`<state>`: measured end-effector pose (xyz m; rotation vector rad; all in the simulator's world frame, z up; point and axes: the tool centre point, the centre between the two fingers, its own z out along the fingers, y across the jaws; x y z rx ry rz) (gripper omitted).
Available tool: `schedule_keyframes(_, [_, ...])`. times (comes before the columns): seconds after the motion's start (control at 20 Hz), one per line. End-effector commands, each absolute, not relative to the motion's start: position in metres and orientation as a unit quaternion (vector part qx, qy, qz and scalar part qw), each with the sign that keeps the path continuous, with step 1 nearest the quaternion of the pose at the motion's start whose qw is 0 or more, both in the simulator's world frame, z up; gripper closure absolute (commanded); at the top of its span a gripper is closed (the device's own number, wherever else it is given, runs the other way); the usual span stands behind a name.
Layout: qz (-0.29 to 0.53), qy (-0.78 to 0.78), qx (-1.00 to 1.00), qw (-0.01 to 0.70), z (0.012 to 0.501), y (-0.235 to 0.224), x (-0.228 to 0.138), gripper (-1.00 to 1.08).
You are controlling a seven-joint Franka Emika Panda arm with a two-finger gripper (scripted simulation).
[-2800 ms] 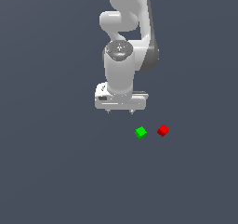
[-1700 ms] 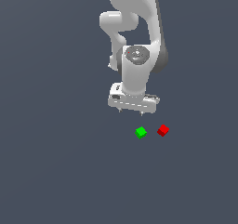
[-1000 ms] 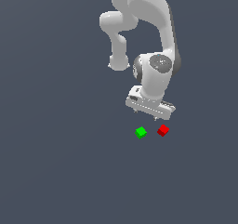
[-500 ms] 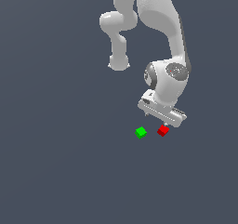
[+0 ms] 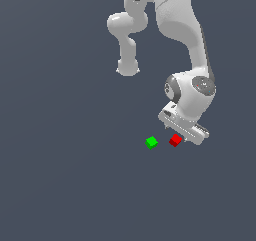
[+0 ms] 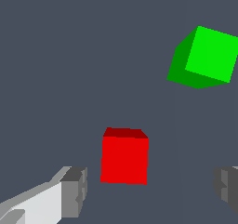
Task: Stack the red cube on top of the green cube.
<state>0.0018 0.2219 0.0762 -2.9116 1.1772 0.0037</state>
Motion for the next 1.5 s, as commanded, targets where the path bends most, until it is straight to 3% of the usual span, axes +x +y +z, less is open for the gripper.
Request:
schedule_keyframes(0.0, [0.0,0.386,-0.922,0.0,0.073,0.228,0.006,-0.92])
schedule_keyframes(0.6, [0.0,0.397,-0.918,0.0,0.067,0.234,0.01,-0.92])
schedule_keyframes(1.35, [0.0,0.399,-0.917,0.0,0.02,0.234,0.011,-0.92])
schedule_keyframes(1.4, [0.0,0.399,-0.917,0.0,0.02,0.234,0.011,1.08])
schedule_keyframes(1.45, [0.0,0.399,-0.917,0.0,0.02,0.234,0.011,1.08])
